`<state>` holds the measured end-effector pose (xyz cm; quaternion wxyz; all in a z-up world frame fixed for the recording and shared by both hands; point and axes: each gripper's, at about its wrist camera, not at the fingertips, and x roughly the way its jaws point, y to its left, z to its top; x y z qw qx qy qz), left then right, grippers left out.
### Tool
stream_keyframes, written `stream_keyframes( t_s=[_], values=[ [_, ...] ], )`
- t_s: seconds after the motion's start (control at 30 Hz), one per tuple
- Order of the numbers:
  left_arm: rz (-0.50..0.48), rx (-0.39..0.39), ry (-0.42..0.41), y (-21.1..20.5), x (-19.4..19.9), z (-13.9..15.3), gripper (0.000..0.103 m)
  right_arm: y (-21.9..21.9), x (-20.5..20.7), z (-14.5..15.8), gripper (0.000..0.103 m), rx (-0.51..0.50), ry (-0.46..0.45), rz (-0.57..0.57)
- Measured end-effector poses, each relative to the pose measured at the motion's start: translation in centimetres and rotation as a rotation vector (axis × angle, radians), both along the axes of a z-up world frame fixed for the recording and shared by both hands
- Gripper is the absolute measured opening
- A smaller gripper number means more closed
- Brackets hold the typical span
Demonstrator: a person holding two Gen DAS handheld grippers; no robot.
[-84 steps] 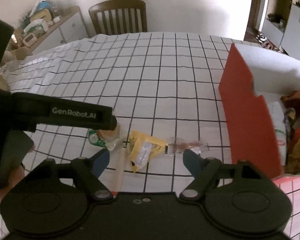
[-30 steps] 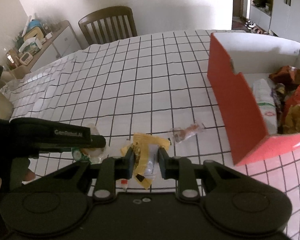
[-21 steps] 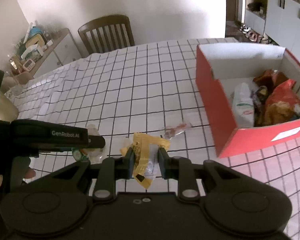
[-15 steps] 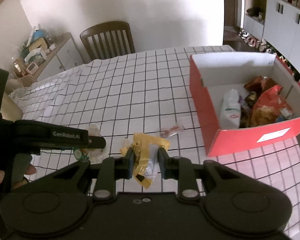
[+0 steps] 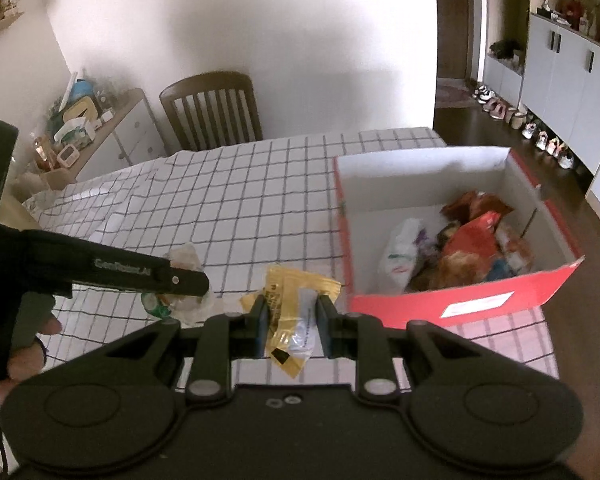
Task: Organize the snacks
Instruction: 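Carry the bun and yellow packet into the red box and open both tools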
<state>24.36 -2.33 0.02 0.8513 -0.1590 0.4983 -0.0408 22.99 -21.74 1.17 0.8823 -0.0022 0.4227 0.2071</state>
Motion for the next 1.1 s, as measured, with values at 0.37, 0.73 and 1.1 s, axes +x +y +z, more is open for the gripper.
stream_keyframes(
  t_s=[0.37, 0.73, 1.1],
  values=[
    [-0.044, 0.047, -0.041, -7.1, 4.2, 1.9, 0.035, -6.9, 4.0, 1.4, 0.024, -0.006, -0.034, -0.007],
    [-0.055, 0.099, -0.017, -12.4, 8.8, 0.6, 0.035, -12.3, 9.3, 1.1, 0.024, -0.02, -0.064, -0.058],
    [-0.047, 0.18, 0.012, -14.8, 14.8, -2.2, 0.035, -15.9, 14.1, -2.3, 0.024, -0.076, -0.01, -0.104]
  ],
)
